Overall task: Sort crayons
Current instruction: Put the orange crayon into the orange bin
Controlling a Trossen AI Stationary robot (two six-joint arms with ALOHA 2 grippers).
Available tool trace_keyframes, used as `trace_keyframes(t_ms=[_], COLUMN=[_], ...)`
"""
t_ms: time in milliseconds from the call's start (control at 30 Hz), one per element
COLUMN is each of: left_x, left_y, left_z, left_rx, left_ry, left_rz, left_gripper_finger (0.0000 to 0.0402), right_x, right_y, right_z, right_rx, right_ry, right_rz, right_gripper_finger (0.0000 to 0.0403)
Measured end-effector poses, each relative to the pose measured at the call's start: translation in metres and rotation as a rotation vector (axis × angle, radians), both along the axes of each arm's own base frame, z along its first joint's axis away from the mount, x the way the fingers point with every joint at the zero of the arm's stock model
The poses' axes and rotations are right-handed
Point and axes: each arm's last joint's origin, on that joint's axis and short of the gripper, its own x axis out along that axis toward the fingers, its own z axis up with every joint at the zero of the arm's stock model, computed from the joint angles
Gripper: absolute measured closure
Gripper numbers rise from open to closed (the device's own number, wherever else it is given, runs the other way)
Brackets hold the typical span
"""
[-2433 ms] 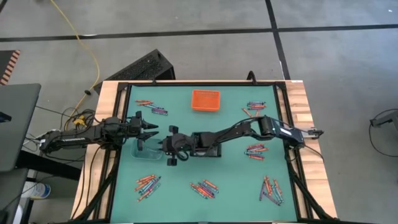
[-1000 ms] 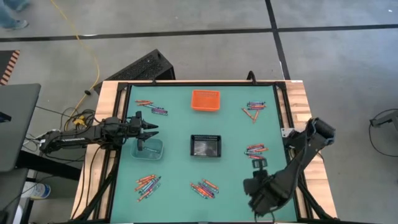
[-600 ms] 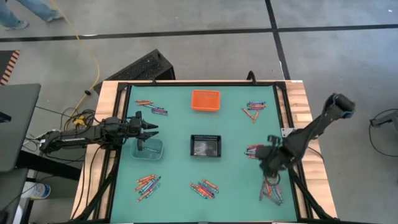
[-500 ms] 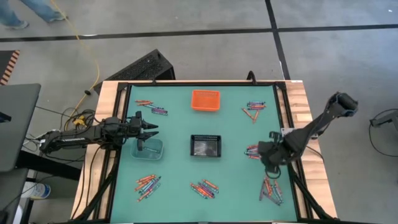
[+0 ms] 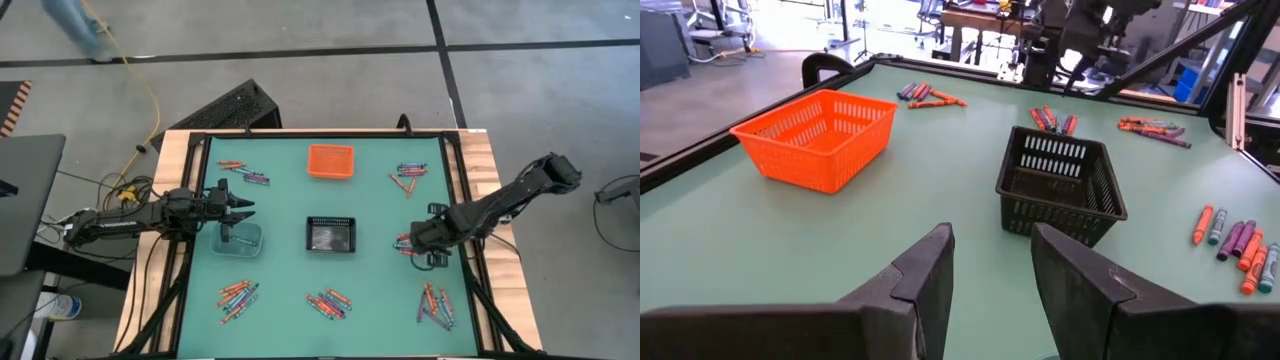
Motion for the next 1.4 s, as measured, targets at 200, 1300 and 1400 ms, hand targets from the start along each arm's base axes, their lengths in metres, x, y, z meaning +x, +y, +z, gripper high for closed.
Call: trace_keyframes(t_ms=[200, 1300, 1400], left_x=[0.0, 0.0, 0.0], left_y=[0.0, 0.0, 0.0], left_z=[0.0, 0.0, 0.0], left_rx=[0.0, 0.0, 0.0], left_ry=[0.0, 0.0, 0.0], left_rz=[0.0, 0.0, 0.0], left_gripper_finger=[0.0276, 0.0276, 0.0276], right_x=[0.012, 0.023, 0.029], right_y=[-0.008, -0.011, -0.01], right_z=[-0.016, -0.036, -0.024], right_rx=[0.012, 0.086, 0.089], right_ry=[0.126, 0.368, 0.37], right_rz=[-0.042, -0.066, -0.06], right_gripper_finger=[0.0282, 0.0398, 0.0398])
